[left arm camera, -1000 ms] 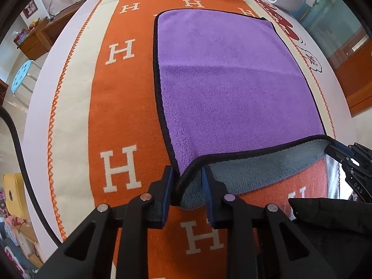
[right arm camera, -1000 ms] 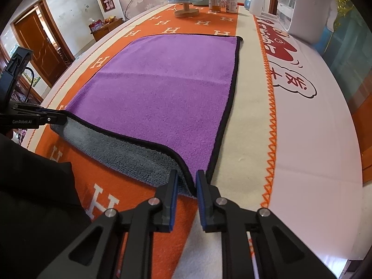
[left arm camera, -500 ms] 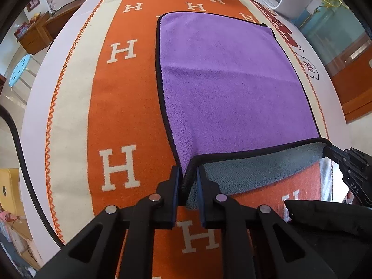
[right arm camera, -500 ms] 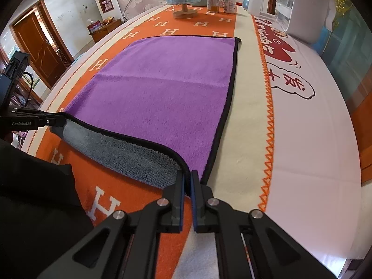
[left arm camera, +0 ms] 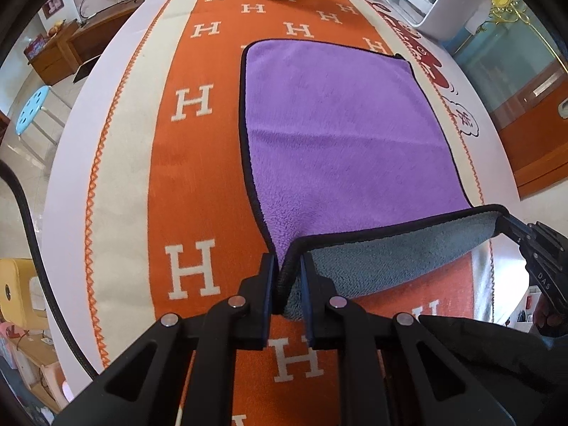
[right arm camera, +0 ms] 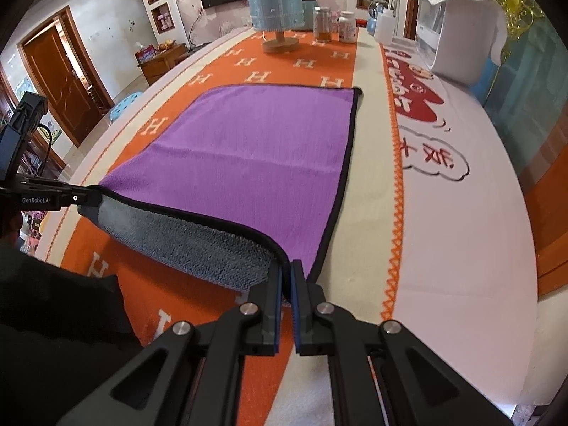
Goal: Fold towel
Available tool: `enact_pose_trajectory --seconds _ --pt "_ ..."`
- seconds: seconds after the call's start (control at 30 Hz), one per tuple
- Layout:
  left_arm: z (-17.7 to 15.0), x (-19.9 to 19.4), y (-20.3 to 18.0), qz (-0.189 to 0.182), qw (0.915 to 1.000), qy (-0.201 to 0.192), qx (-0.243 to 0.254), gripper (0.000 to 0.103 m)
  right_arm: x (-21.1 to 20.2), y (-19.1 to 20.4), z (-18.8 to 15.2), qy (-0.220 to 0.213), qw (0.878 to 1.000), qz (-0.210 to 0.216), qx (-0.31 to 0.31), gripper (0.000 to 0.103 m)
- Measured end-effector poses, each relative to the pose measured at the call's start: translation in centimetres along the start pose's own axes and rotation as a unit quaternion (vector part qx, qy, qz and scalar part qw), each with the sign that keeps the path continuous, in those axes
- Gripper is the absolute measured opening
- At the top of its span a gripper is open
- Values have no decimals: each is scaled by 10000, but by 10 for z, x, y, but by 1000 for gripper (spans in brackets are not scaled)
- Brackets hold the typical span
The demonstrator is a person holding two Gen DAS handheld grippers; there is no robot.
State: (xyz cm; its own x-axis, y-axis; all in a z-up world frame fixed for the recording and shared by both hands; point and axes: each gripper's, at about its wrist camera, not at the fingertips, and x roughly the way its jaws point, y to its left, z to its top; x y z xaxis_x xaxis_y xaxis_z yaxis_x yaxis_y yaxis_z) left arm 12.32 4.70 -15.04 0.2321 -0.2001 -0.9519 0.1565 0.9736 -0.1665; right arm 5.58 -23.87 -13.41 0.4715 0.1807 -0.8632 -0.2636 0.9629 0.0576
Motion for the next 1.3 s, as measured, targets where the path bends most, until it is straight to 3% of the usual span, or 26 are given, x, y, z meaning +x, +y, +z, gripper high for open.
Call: enact_pose_trajectory --seconds 0.3,0.73,1.03,1.3 --pt "23 -30 -6 31 9998 -138 133 12 -18 -7 29 -306 9995 -26 -81 4" --pt "82 -51 -16 118 9981 -423 442 12 -29 -22 77 -797 9965 -175 -204 4" --pt "129 -52 -6 256 9952 -832 437 11 -19 -34 111 -1121 9933 -285 -28 4" --pt "160 -26 6 265 9948 -960 216 9 4 -34 141 -1250 9912 -439 -57 4"
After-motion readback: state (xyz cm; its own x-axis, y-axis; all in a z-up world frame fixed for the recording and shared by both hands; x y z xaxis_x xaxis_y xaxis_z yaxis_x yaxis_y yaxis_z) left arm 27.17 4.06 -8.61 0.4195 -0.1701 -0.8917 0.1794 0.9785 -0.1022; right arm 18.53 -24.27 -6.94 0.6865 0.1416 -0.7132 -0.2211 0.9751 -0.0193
